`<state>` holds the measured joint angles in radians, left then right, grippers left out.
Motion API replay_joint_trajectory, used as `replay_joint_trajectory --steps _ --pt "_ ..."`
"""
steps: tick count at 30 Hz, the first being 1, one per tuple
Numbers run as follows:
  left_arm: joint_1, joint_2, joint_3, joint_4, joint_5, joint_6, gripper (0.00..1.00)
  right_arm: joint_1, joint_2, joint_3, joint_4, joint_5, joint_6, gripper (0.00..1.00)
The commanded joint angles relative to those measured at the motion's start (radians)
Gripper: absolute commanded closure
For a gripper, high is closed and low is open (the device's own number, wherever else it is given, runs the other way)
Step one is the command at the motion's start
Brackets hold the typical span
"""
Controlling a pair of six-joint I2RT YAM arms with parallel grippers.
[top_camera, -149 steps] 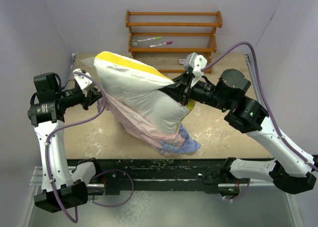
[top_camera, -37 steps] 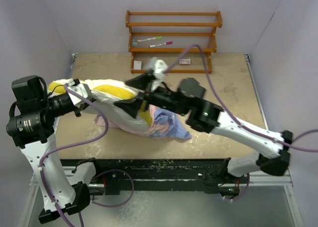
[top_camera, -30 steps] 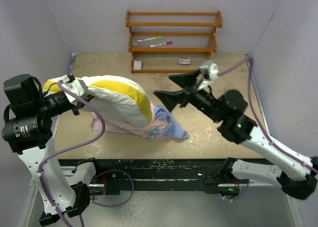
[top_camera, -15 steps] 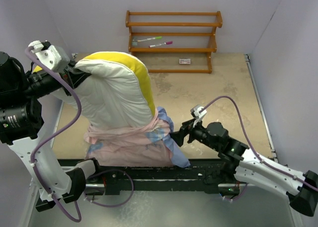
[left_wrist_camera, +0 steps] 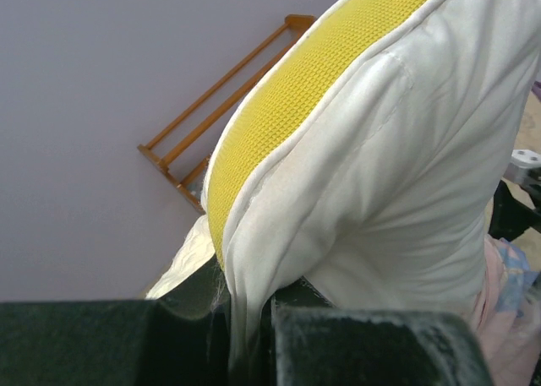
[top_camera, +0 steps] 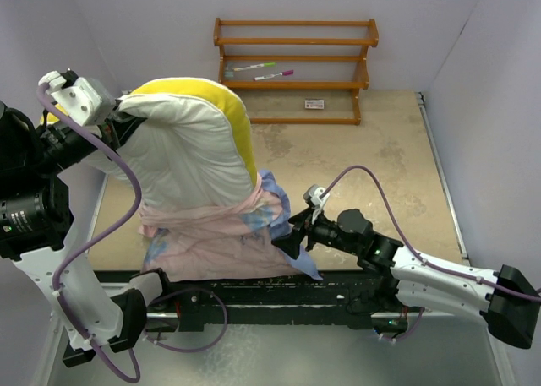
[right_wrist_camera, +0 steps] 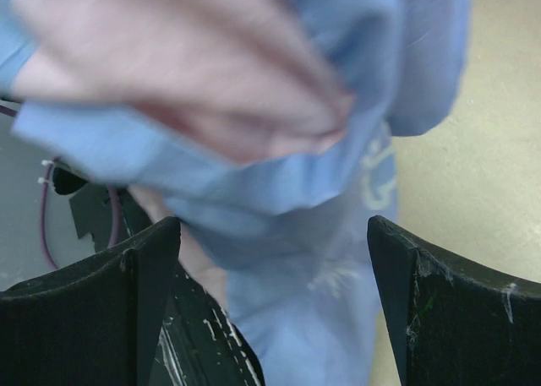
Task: Remove the pillowcase from the pillow
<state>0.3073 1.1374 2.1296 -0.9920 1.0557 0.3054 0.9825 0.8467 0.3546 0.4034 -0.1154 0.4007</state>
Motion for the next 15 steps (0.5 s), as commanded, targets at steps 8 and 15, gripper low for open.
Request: replay_joint_trajectory --steps 8,15 --pt "0.004 0.016 0.059 0.226 -0.025 -0.083 1.00 0.034 0.097 0.096 0.055 0.187 -0.083 0.10" --pt "0.004 0.025 0.120 0.200 -0.001 -0.079 1.00 0.035 0.109 0.120 0.054 0.295 -0.099 0.31"
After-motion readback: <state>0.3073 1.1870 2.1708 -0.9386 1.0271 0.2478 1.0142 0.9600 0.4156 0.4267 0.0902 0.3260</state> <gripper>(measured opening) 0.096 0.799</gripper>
